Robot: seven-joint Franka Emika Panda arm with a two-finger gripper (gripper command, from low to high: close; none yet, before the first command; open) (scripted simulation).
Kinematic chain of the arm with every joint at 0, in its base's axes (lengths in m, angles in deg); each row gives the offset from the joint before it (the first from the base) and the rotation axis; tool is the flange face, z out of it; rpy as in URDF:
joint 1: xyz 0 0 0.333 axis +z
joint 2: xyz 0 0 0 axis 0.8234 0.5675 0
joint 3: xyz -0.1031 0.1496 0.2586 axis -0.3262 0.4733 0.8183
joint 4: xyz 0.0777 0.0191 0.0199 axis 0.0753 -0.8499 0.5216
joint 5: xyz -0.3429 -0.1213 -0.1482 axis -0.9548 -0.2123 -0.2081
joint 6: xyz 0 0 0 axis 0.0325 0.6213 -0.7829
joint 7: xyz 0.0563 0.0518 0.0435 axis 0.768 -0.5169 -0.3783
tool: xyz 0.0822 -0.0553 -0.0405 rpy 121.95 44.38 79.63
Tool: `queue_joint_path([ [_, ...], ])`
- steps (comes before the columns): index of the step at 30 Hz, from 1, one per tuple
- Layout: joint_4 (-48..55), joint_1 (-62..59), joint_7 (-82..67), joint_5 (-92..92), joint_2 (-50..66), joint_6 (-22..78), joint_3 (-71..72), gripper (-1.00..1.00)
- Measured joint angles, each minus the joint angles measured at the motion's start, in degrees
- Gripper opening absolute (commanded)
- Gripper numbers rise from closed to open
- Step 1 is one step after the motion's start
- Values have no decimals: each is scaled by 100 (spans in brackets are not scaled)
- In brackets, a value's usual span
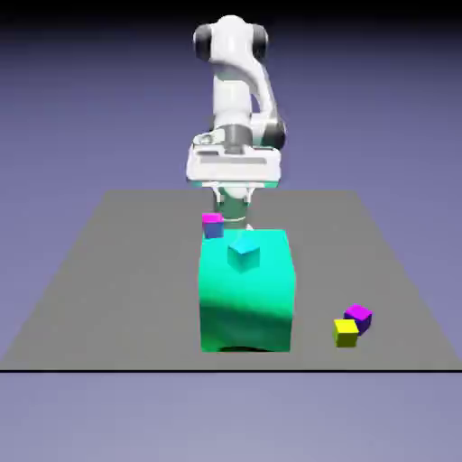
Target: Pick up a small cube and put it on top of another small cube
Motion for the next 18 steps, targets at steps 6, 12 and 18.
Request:
queue_joint_path([
  [6, 749, 543, -402, -1315, 1246, 1310, 548, 0],
  [12, 1497, 1109, -805, -2630, 2492, 2621, 1095, 0],
  [18, 2246, 1642, -1207, -3946, 3737, 3931, 1643, 0],
])
